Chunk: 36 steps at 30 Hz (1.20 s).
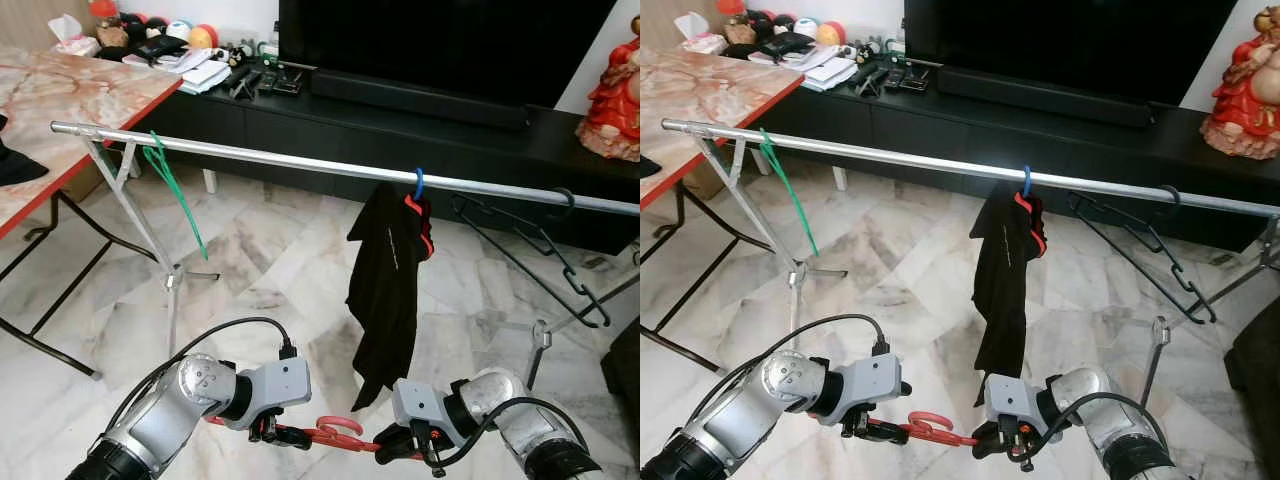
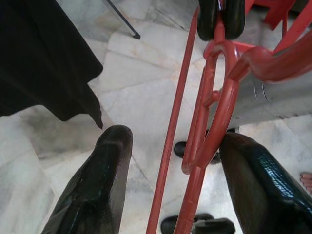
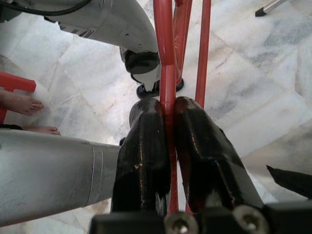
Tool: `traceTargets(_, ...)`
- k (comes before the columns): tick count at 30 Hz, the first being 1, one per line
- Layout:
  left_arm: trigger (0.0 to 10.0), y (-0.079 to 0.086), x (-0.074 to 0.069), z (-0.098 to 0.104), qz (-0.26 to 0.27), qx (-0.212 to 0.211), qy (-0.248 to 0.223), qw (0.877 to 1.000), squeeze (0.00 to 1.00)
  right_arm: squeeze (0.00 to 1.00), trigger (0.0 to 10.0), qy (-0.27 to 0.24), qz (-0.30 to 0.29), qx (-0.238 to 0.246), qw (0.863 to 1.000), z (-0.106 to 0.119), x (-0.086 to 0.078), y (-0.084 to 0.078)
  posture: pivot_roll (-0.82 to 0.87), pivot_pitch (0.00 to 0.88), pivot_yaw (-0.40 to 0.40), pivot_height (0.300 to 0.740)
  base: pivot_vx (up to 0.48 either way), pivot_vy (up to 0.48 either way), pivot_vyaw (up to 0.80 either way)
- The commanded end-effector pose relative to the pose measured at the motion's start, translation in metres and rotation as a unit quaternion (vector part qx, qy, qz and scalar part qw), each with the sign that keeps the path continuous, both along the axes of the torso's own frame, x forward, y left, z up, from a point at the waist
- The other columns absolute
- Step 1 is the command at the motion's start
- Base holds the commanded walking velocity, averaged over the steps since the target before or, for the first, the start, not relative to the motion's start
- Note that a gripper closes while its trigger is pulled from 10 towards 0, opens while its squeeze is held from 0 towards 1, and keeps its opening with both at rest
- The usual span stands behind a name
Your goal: Hang hanger
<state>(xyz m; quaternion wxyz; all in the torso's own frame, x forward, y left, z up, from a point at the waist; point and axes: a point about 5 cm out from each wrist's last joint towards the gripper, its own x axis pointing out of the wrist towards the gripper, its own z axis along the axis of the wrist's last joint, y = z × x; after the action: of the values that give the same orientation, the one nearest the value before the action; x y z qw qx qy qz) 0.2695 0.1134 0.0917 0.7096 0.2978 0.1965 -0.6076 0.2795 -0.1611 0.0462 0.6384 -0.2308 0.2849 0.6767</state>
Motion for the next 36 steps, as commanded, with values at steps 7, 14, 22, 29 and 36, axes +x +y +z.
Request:
traceTargets(7, 10.0, -0.003, -0.002, -0.013, -0.011, 0.035, -0.005, 0.999, 0.0, 0.0, 10.0, 0.014, 0.025, 0.005, 1.0, -0.001, -0.006, 0.006, -0.02, 0.133, -0.12, 0.74, 0.0, 0.0, 0.0)
traceTargets(14, 10.0, -0.012, -0.001, -0.016, -0.024, 0.046, -0.016, 0.999, 0.0, 0.0, 10.0, 0.016, 0.015, 0.019, 1.0, 0.001, -0.005, 0.008, -0.02, 0.132, -0.119, 0.74, 0.0, 0.0, 0.0)
traceTargets(22, 10.0, -0.023, 0.004, -0.002, -0.03, 0.02, -0.07, 0.997, 0.0, 0.0, 10.0, 0.017, 0.004, 0.024, 1.0, 0.0, -0.004, 0.011, -0.01, 0.135, -0.115, 0.74, 0.0, 0.0, 0.0)
traceTargets(29, 10.0, -0.016, 0.003, -0.012, -0.037, 0.067, -0.048, 0.996, 0.0, 0.0, 10.0, 0.01, -0.007, 0.031, 0.999, 0.001, -0.002, 0.011, -0.02, 0.135, -0.113, 0.74, 0.0, 0.0, 0.0)
traceTargets(36, 10.0, -0.017, -0.003, -0.012, -0.051, 0.057, -0.024, 0.997, 0.0, 0.0, 10.0, 0.001, -0.023, 0.03, 0.999, 0.001, 0.001, 0.012, -0.02, 0.135, -0.113, 0.74, 0.0, 0.0, 0.0)
